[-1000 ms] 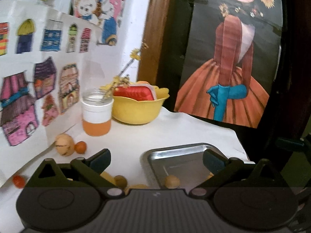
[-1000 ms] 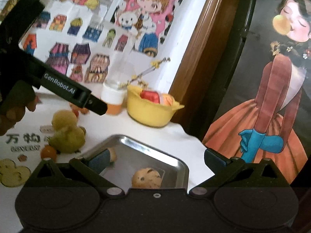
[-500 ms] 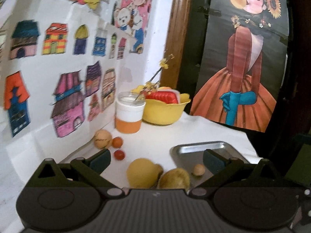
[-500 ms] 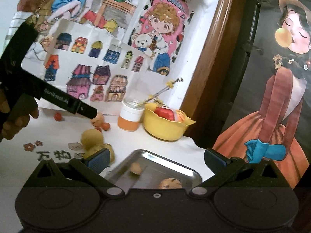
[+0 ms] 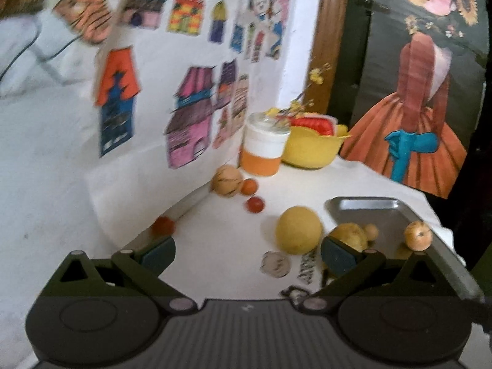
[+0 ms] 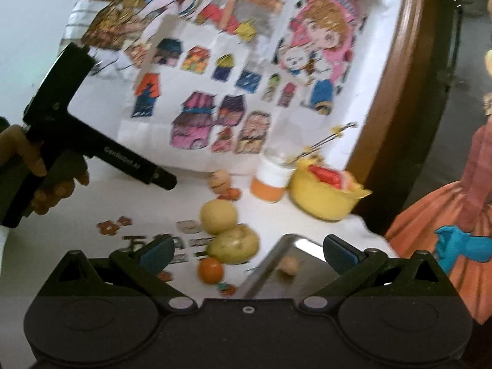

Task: Organize fruits
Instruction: 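Lift both open tools away from the tray toward the loose fruits, then grasp the tangerine with the right tool while the left tool grasps the green-yellow pear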

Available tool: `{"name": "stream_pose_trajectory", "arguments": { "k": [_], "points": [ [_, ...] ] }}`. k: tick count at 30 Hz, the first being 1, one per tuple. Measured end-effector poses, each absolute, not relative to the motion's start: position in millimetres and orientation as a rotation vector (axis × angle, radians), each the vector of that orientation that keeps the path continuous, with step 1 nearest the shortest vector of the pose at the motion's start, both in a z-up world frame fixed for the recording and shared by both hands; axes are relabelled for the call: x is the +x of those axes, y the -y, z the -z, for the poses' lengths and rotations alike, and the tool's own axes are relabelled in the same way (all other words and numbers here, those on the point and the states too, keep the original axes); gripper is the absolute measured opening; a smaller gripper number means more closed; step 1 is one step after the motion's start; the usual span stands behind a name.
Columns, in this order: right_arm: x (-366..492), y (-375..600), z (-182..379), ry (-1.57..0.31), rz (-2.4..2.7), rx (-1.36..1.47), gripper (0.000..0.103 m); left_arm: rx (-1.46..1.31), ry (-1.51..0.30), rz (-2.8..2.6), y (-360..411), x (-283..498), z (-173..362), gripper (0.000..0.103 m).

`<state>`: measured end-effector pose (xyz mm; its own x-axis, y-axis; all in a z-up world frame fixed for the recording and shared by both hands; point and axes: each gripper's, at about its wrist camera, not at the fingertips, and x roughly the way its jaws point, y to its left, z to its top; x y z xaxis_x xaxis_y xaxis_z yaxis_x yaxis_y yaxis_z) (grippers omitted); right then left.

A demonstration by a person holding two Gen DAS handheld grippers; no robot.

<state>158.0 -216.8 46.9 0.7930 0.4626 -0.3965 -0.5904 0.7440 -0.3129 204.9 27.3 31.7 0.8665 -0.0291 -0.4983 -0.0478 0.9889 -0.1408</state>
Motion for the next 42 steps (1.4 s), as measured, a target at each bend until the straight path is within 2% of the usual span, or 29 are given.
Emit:
{"name": "stream_pose_trajectory", "arguments": {
  "k": [18, 27, 42],
  "points": [
    [185, 169, -4, -0.505, -0.701, -0.497, 0.102, -0.126, -0.624, -0.084, -67, 222, 0, 0.103],
    [210, 171, 8, -0.578, -0.71, -0.443, 0.102, -0.094, -0.628, -0.019, -51, 236, -2, 0.103],
    [239, 172, 18, -0.58, -0.704, -0.441, 0.068, -0.121, -0.663, 0.211, 5, 274, -8, 0.103]
  ]
}}
